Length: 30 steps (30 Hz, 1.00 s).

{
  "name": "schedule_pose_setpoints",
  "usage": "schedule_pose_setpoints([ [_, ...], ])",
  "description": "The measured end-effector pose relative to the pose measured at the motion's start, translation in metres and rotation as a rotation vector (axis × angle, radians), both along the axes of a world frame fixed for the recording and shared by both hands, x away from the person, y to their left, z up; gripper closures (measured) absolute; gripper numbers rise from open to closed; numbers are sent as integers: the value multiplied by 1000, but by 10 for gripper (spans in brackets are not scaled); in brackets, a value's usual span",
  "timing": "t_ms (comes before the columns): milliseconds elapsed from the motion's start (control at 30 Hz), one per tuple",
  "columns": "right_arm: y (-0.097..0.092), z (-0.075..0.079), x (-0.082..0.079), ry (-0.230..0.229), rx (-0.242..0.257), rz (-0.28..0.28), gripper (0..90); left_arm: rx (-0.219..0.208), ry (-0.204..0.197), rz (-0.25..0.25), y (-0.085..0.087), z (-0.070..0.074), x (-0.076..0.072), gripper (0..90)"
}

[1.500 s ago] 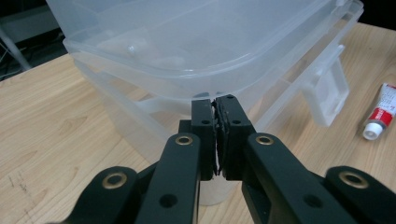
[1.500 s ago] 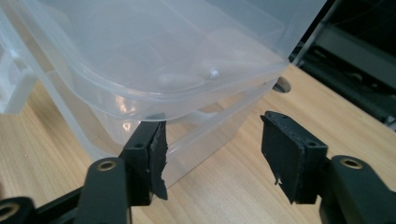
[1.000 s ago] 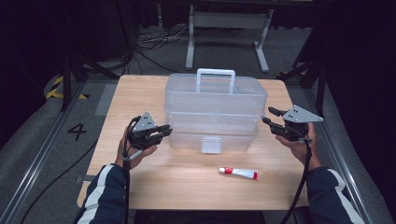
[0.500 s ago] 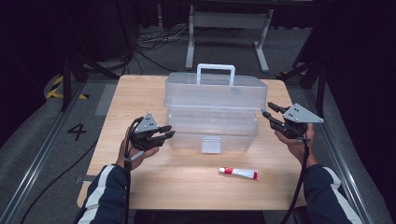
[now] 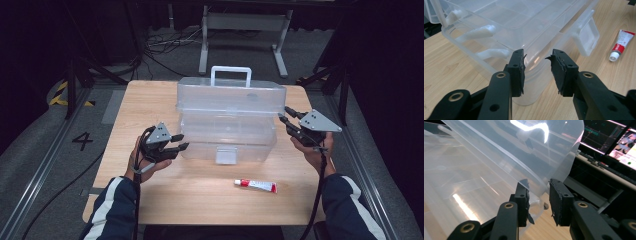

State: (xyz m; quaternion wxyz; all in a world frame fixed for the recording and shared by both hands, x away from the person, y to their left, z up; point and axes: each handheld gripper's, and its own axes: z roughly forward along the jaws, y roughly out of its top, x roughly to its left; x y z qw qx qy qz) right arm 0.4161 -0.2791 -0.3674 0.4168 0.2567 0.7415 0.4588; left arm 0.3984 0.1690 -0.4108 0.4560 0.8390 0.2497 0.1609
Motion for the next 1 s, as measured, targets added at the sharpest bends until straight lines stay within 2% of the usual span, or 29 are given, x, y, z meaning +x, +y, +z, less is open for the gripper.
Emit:
schedule_pose_setpoints([
  [200, 2, 4, 3, -9, 17, -22, 720, -6, -5, 1, 0, 0, 0, 620],
  [367, 1, 10, 7, -17, 34, -37, 748, 8, -11, 0, -3, -2, -1, 623],
  [667, 7, 17, 10, -40, 10, -76, 769, 20, -12, -5, -7, -2, 0, 610],
  [1000, 12, 26, 17, -61, 7, -106, 786, 46, -11, -55, -22, -1, 1, 609],
])
